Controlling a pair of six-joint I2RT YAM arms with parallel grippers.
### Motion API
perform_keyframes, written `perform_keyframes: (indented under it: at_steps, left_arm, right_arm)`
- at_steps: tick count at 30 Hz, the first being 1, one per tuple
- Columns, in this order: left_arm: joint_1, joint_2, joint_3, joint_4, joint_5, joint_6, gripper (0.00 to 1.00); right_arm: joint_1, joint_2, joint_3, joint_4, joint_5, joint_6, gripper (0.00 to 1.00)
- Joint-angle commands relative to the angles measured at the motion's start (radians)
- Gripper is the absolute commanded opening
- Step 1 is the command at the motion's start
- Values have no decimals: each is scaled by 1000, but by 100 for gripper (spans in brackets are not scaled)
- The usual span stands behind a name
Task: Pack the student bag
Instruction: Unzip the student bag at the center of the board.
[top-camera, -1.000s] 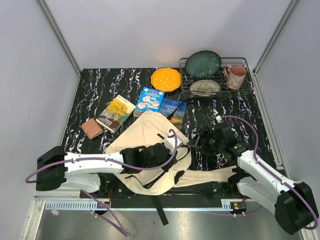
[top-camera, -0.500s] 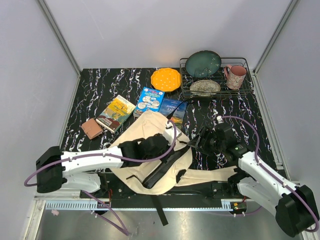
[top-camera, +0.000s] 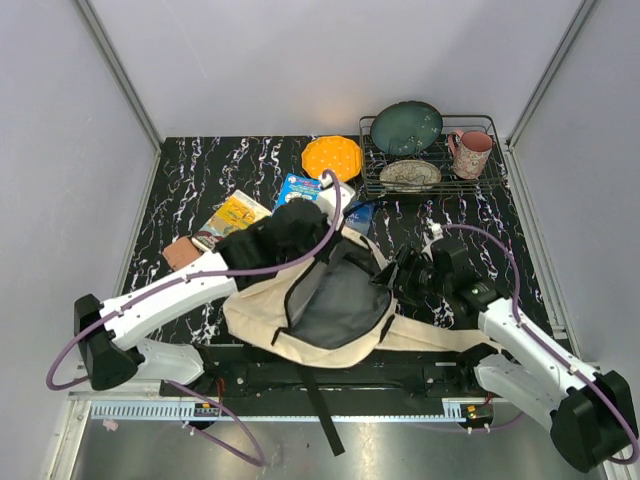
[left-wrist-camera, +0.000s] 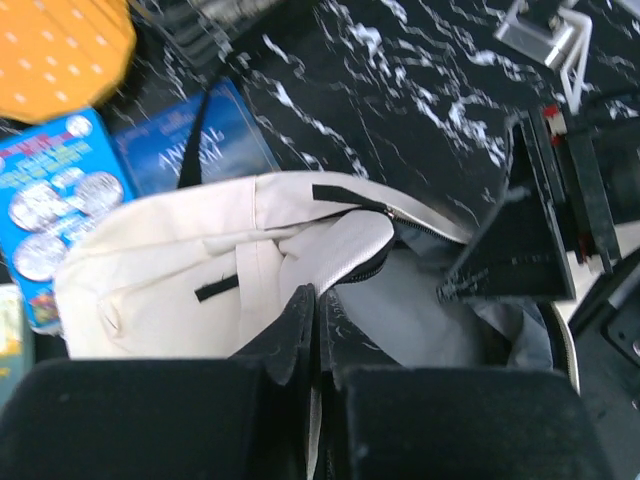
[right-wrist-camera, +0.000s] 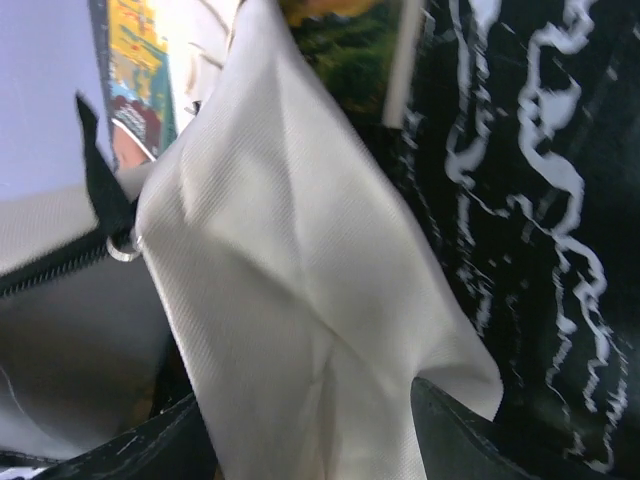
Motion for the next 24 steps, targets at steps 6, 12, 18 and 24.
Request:
perform_keyframes:
  at_steps: [6,12,18,24]
  left_arm:
    - [85,121,363,3,-25,194,0]
    - [130,220,713,-79,-22,288,0]
    - [154,342,1130,-184,-45,397,0]
    - [179,285,1148,-121,-36,443,0]
  right_arm:
    - [3,197,263,-108,56,-143,68]
    - [4,291,357,-34,108,-171,0]
    - [3,321,568,1,191,-214,0]
    - [3,417,762,49,111,-188,0]
